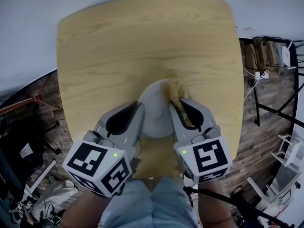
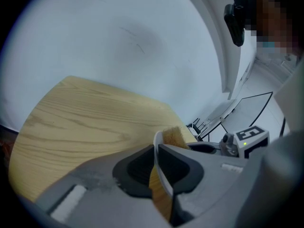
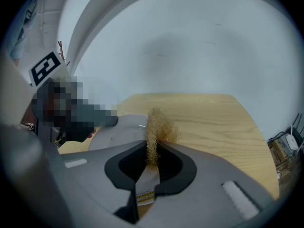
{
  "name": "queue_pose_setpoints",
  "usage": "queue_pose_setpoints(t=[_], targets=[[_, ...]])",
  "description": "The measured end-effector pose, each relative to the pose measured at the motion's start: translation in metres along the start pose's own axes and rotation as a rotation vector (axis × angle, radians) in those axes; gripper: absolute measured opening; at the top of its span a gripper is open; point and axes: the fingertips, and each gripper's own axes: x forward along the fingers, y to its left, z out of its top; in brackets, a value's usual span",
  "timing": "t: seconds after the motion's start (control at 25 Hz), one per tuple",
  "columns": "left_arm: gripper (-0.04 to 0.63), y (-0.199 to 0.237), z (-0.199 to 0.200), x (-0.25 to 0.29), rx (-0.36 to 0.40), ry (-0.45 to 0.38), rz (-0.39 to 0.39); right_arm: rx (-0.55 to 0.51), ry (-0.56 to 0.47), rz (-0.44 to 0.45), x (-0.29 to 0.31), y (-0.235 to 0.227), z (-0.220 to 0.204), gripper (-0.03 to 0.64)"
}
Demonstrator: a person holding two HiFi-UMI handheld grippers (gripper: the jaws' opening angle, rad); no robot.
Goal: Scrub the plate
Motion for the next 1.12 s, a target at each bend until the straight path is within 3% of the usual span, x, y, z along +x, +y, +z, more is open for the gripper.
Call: queue_pose_setpoints(t=[0.44,1.12], targets=[[0.051,0.009,0.0,-0.004,-0.012,-0.014,0.026,0.014,-0.003,0.058,-0.002,0.031,-0.011,0.041],[0.052,0.004,-0.006,-0.011,0.046,-0.053,0.079,0.029,-0.001,0.272,-0.04,0.1,-0.044,0.041]])
